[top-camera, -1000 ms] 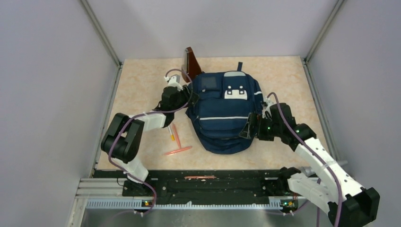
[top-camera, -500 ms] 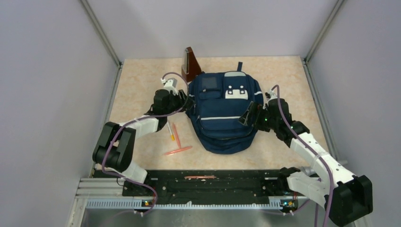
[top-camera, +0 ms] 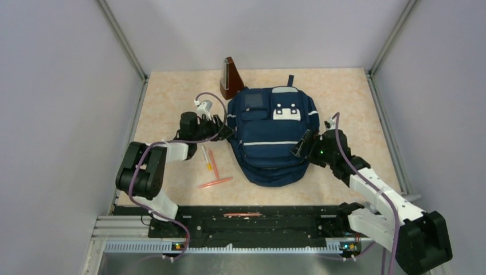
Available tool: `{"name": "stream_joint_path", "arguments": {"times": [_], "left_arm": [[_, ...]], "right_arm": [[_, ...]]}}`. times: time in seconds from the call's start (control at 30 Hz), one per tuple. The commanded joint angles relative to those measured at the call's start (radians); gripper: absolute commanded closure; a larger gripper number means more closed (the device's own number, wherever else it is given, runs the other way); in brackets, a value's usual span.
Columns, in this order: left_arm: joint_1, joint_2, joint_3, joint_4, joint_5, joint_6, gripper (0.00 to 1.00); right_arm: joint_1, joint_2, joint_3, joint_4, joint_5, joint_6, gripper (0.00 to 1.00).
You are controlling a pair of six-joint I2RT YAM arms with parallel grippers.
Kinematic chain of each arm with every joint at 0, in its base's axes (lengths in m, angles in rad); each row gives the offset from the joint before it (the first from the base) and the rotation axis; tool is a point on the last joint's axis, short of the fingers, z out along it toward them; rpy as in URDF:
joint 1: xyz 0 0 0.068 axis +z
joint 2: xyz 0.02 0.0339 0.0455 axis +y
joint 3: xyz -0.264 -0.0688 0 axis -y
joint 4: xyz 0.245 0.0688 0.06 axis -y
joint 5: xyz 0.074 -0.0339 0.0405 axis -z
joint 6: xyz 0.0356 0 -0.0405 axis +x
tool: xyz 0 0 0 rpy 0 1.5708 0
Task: Pack the student bag
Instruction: Zip the student bag at the center of the board.
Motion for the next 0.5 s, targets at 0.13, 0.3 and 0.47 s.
{"name": "stream_joint_path", "arguments": {"times": [0.13,0.3,0.47], "left_arm": [[-0.002,-0.095,-0.056,0.036,0.044,0.078,0.47],[-0.005,-0.18,-0.08,-0.038,-0.003,0.167,0.44],[-0.068,-0.19,-0.075,-0.057,-0.037,0.254,0.43]], "right_arm": [[-0.009,0.119,-0.01,0.26,0.035,0.02,0.46],[-0.127,0.235,0.079,0.249,0.065,-0.072,1.0],[-0.221,0.417,0.224,0.198,-0.031,-0.184,1.0]]}}
